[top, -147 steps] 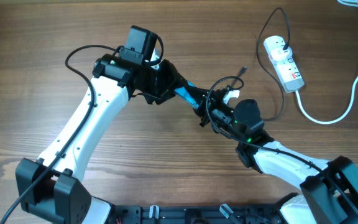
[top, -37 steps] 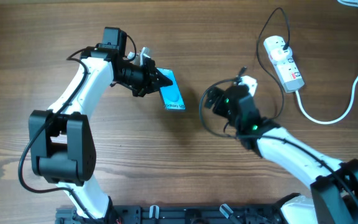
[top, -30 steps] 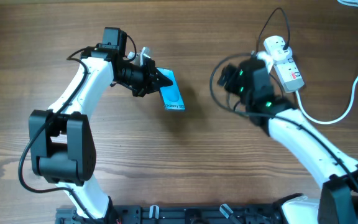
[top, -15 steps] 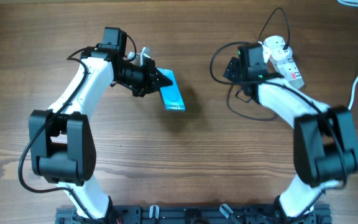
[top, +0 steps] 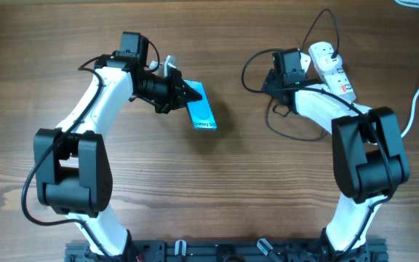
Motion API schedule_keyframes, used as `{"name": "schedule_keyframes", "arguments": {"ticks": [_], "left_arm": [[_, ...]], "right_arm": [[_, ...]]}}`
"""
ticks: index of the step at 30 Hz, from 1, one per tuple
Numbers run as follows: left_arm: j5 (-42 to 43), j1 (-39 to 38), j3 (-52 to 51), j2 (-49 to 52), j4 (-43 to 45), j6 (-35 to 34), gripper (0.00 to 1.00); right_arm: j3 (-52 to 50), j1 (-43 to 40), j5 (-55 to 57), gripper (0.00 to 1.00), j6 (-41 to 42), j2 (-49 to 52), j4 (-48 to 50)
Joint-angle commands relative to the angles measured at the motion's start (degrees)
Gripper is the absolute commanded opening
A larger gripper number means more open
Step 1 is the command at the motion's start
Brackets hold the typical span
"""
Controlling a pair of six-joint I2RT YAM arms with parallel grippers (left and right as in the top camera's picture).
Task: Plug charger to phone and switch on socket
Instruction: 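Move the right gripper to the black cable end near the power strip, then grasp the black USB-C cable end with the right gripper and lift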
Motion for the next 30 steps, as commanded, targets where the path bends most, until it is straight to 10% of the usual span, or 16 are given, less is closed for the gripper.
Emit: {"name": "schedule_keyframes", "arguments": {"ticks": [1, 12, 30], "left_arm": [[1.8, 0.3, 1.1, 0.2, 0.0, 1.1, 0.04], [1.8, 0.3, 1.1, 0.2, 0.0, 1.1, 0.04], [1.8, 6.1, 1.1, 0.2, 0.0, 1.1, 0.04]], "right_arm": [[0.4, 0.1, -5.5, 0.61, -0.6, 4.0, 0.3], [0.4, 0.1, -10.0, 0.14, -12.3, 4.2, -0.9], [0.4, 0.1, -19.2, 0.22, -15.6, 3.7, -11.2]]}}
